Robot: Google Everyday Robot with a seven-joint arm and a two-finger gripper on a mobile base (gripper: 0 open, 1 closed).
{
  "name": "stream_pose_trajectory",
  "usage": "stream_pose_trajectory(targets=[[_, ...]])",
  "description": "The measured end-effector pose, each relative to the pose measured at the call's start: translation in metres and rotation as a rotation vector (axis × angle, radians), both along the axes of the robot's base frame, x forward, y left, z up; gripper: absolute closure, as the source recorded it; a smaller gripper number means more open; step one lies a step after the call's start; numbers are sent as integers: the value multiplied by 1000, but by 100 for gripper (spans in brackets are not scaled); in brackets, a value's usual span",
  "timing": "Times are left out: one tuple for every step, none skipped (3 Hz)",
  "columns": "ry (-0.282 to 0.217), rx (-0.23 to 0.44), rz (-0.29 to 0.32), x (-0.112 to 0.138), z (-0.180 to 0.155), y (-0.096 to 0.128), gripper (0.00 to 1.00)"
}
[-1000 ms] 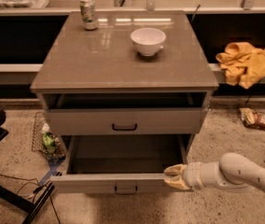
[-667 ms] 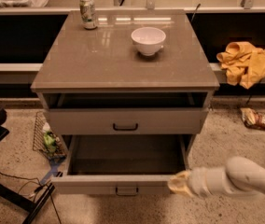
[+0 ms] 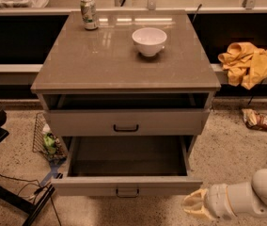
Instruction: Open middle drawer
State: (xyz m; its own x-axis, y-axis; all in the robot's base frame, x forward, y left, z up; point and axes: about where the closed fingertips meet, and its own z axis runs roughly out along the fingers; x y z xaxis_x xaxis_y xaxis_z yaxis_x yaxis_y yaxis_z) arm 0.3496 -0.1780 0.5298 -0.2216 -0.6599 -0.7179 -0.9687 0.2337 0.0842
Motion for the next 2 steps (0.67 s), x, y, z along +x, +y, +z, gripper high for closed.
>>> stream_pose_trajectory(targets=[[-73,14,3,40,1,7,100],[-169,-3,12,91,13,17,100]])
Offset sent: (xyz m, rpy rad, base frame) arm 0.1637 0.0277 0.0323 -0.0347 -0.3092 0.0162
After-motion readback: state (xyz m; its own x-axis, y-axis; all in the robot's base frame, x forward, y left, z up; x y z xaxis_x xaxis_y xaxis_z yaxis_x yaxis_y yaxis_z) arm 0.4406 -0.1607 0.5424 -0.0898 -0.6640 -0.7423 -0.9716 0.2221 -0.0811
